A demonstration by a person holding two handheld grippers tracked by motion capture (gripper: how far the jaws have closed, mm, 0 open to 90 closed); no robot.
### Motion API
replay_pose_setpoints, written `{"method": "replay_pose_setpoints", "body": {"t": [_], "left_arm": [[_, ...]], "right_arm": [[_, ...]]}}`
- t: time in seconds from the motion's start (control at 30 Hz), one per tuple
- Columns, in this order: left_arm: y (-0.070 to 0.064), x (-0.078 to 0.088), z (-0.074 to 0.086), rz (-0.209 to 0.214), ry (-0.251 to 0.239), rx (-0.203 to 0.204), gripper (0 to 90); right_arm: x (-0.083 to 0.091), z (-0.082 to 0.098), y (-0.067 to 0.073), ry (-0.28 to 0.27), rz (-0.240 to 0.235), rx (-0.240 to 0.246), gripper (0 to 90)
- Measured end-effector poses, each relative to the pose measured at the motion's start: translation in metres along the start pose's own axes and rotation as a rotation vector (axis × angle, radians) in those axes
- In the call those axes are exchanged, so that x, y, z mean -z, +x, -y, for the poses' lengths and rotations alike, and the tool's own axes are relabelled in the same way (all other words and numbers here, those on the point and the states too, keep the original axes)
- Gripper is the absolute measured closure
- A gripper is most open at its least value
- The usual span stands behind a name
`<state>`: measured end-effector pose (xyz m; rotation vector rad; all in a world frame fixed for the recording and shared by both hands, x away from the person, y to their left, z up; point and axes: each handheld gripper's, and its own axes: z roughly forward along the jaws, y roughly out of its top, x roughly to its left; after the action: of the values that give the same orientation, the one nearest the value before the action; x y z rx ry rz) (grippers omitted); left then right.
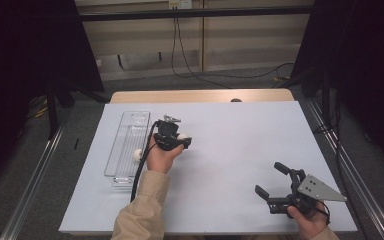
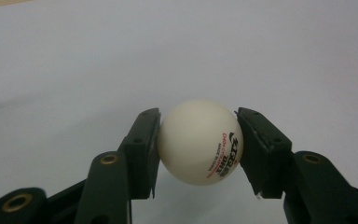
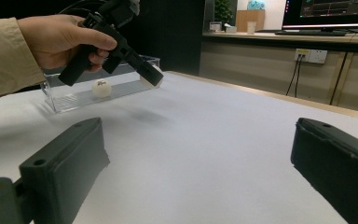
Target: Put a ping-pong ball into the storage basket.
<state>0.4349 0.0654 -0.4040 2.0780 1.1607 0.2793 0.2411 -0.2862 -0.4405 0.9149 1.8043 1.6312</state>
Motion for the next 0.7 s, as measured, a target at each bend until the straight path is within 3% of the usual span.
{"method": "replay_pose_setpoints", "body": {"t": [0.7], "left_arm": [[0.006,0.011,-0.001,-0.003,0.004,0.001,51.1]], "right_arm": [[0.0,0.0,-0.001,0.001,0.005,0.001,2.6]]}}
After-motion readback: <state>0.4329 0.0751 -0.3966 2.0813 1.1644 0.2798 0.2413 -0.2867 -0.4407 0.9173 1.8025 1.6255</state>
